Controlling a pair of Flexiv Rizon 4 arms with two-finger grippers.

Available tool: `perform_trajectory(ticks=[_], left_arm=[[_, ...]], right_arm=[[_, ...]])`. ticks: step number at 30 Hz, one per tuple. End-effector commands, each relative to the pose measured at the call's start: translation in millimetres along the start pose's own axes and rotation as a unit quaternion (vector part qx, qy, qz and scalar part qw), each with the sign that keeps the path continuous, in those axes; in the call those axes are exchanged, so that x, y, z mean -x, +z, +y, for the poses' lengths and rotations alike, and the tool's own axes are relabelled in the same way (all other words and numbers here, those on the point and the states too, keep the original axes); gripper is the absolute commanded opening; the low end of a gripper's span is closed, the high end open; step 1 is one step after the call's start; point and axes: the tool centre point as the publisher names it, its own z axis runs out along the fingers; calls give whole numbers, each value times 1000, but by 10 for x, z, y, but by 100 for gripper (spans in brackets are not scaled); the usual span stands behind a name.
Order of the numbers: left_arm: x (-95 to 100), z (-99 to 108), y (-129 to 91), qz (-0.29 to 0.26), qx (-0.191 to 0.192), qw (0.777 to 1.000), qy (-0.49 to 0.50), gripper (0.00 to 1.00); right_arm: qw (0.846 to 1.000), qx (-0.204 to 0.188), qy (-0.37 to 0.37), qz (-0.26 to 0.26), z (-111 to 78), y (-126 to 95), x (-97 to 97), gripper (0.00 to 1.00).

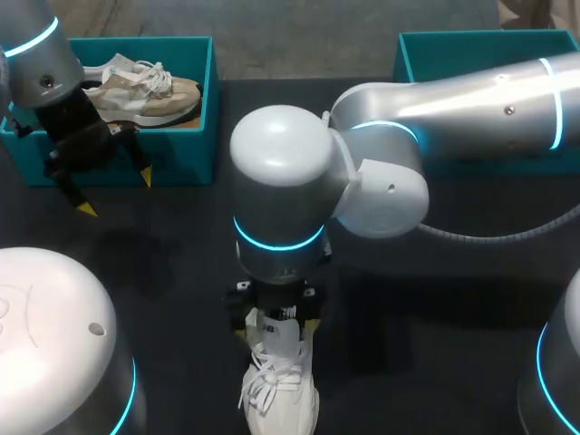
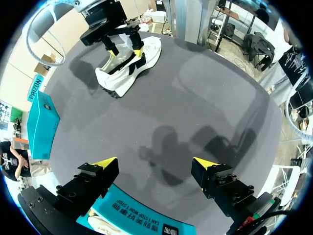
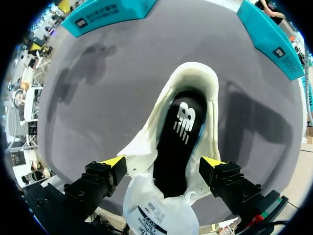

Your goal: Take the shoe out of the shoebox, open the shoe tongue, remove and reinsert the insole, then place the shoe into the shoebox

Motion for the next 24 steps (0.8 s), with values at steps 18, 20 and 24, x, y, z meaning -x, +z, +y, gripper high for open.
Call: perform_trajectory(ticks=[18,20,24], left_arm=[[-3,-3,-3,1,1,1000,0,100],[-3,-3,-3,1,1,1000,0,100],[-3,-3,-3,1,1,1000,0,100]], right_arm=[[984,45,163,-48,-159,-290,12,100],[983,44,171,-49,-208,-304,40,100],[980,48,186,-57,-318,-374,84,100]])
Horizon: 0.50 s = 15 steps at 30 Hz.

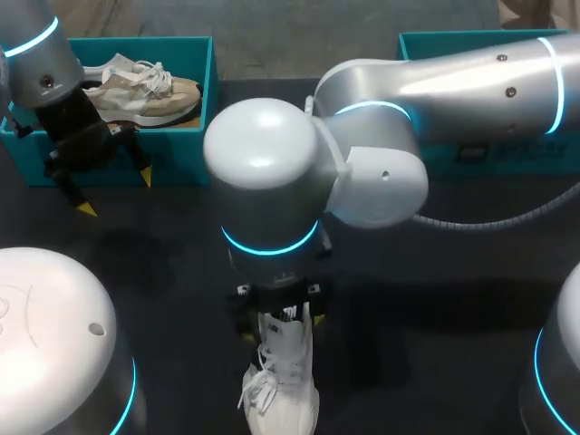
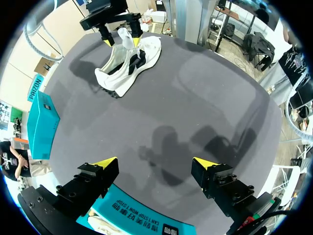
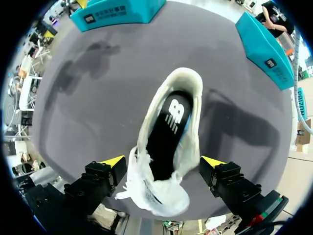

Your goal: Take the shoe out of the shoebox, open the shoe tongue, remove and reinsert the insole, then place the shoe into the shoebox

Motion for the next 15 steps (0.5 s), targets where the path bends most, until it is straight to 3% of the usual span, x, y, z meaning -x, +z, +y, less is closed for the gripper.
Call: perform_trajectory(ticks=[1,7,15], left_arm=[[-3,-3,-3,1,1,1000,0,100],[-3,-3,-3,1,1,1000,0,100],[-3,-3,-3,1,1,1000,0,100]], right_arm=[[973,29,229,-17,-168,-81,-27,100],[968,28,248,-15,-310,-156,-31,100],[967,19,255,9,-427,-194,-208,97]])
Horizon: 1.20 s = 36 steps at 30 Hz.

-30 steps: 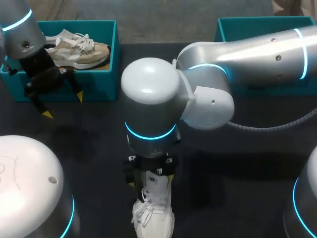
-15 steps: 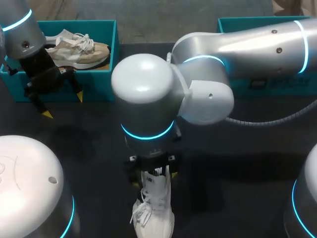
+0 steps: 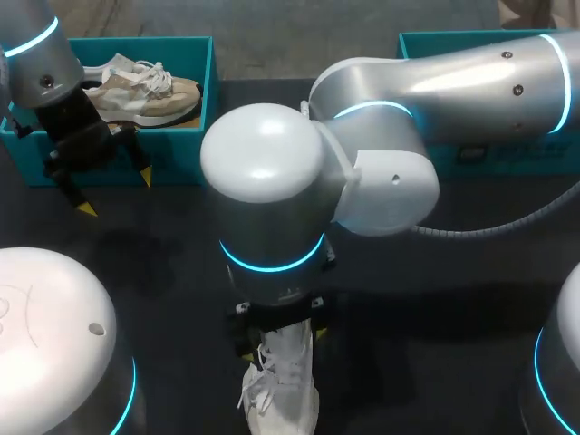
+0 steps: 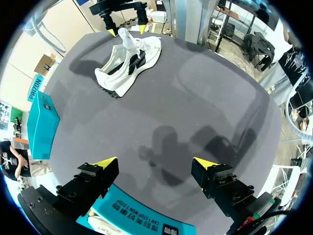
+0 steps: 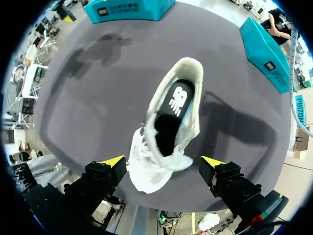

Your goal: Take the shoe out of the shoebox, open the shoe tongue, remove and reinsert the insole, then place the shoe into the shoebox

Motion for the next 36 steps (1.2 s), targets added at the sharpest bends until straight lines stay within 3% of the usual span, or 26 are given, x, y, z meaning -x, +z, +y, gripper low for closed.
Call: perform_trajectory(ticks=[1,2,3,6,18,36], left_arm=[[-3,-3,-3,1,1,1000,0,100],[-3,-3,-3,1,1,1000,0,100],[-3,-3,-3,1,1,1000,0,100],[-3,-3,-3,1,1,1000,0,100],[-3,-3,-3,1,1,1000,0,100],[-3,-3,-3,1,1,1000,0,100]], right_arm=[[957,22,290,0,-88,46,-148,79],[957,20,290,0,-84,49,-172,63],[957,20,290,0,-84,49,-181,54],[955,19,295,-2,-108,57,-166,42],[950,20,313,-7,-176,105,-151,38],[958,34,285,18,248,406,155,35]])
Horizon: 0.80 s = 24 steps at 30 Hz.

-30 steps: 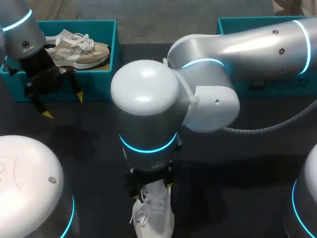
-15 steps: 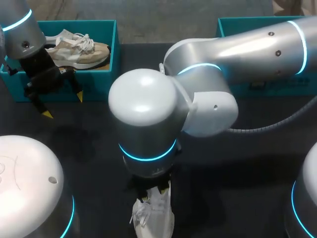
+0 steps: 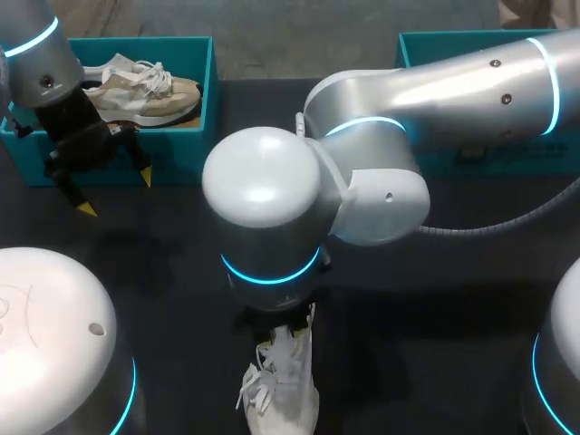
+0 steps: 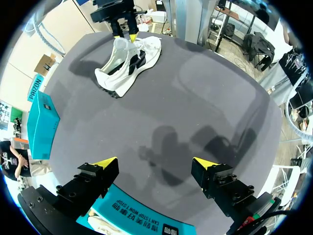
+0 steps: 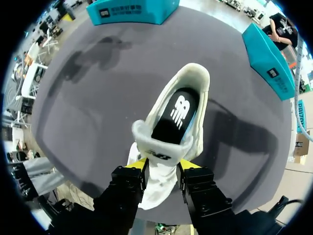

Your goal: Take the shoe out of the shoebox, open the shoe tongue, remove and reinsert the insole, then place the shoe into the shoebox

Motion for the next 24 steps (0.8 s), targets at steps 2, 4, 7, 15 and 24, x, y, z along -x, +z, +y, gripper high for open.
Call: perform_trajectory(ticks=[2,4,7,15,24], left_arm=[[-3,-3,-3,1,1,1000,0,100],[-3,-3,-3,1,1,1000,0,100],[-3,-3,-3,1,1,1000,0,100],[-3,-3,-3,1,1,1000,0,100],[-3,-3,-3,1,1,1000,0,100]], right_arm=[[958,-2,287,20,26,167,124,34],[958,-4,287,23,30,185,141,34],[958,5,285,17,1,88,101,35],[970,24,242,18,69,-101,-66,36],[974,15,223,27,281,91,36,34]])
